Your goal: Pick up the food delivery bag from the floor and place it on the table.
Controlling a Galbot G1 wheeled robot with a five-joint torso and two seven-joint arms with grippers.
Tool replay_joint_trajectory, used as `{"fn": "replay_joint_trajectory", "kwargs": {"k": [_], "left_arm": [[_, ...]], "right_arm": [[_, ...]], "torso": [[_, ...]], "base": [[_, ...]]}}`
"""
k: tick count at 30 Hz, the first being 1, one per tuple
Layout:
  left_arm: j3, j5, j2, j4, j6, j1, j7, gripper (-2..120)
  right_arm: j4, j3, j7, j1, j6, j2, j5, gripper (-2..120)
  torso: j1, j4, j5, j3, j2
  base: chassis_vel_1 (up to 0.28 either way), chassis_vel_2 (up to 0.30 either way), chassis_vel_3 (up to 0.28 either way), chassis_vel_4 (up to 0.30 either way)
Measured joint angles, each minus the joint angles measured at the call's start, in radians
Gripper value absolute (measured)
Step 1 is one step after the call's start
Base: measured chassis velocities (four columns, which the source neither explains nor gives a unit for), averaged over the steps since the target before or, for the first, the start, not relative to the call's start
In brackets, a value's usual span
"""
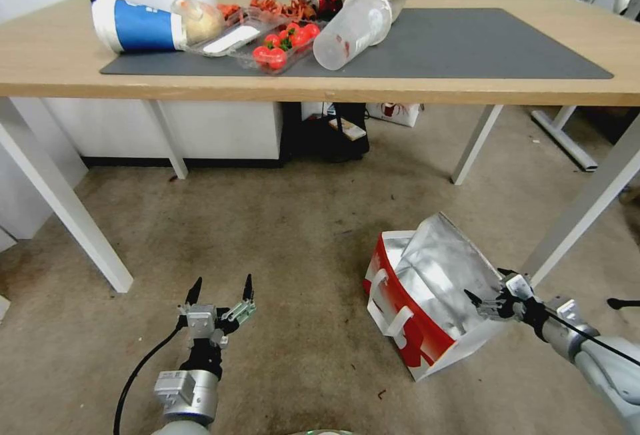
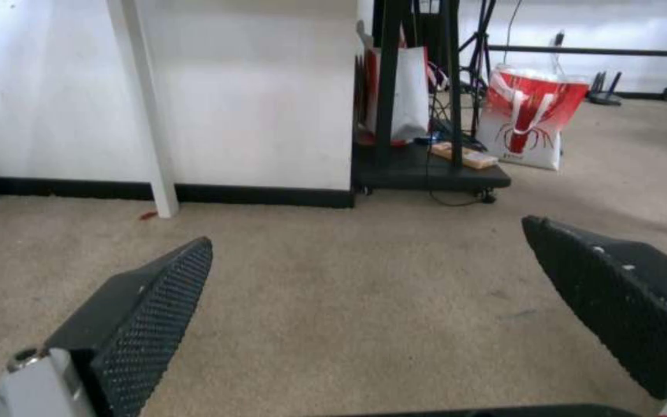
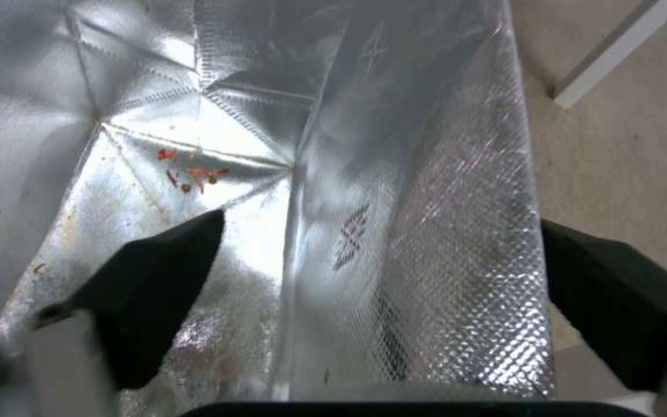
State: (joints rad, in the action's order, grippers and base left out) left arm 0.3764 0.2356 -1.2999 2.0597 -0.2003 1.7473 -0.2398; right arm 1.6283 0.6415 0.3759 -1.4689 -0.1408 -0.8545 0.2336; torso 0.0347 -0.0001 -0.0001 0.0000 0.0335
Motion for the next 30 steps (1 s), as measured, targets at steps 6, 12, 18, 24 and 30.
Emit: {"fn": "replay_joint_trajectory", "kwargs": {"k": [6, 12, 18, 24, 30], "left_arm": [[0.003, -0.001, 0.0, -0.002, -0.011, 0.003, -0.001, 100], [0.006, 0.0, 0.002, -0.002, -0.015, 0.002, -0.003, 100], [0.005, 0.001, 0.003, -0.002, -0.019, 0.0, -0.005, 100], [0.005, 0.002, 0.004, -0.003, -0.02, -0.001, -0.008, 100], [0.005, 0.002, 0.003, -0.003, -0.022, -0.002, -0.011, 100]], "right_arm": [[-0.007, -0.004, -0.002, -0.003, -0.001, -0.011, -0.01, 70], [-0.005, -0.005, -0.01, -0.006, -0.001, -0.012, -0.01, 48], [0.001, -0.007, -0.034, -0.013, 0.0, -0.008, 0.007, 24], [0.004, -0.008, -0.042, -0.017, 0.001, -0.002, 0.021, 7], [0.003, -0.008, -0.045, -0.021, 0.012, 0.011, 0.053, 0]], "torso": [[0.0, 0.0, 0.0, 0.0, 0.0], [0.0, 0.0, 0.0, 0.0, 0.0], [0.0, 0.0, 0.0001, 0.0, 0.0], [0.0, 0.0, 0.0001, 0.0, 0.0], [0.0, 0.0, 0.0002, 0.0, 0.001]], "base": [[0.0, 0.0, 0.0, 0.0], [0.0, 0.0, 0.0, 0.0], [0.0, 0.0, 0.0, 0.0], [0.0, 0.0, 0.0, 0.0], [0.0, 0.0, 0.0, 0.0]]}}
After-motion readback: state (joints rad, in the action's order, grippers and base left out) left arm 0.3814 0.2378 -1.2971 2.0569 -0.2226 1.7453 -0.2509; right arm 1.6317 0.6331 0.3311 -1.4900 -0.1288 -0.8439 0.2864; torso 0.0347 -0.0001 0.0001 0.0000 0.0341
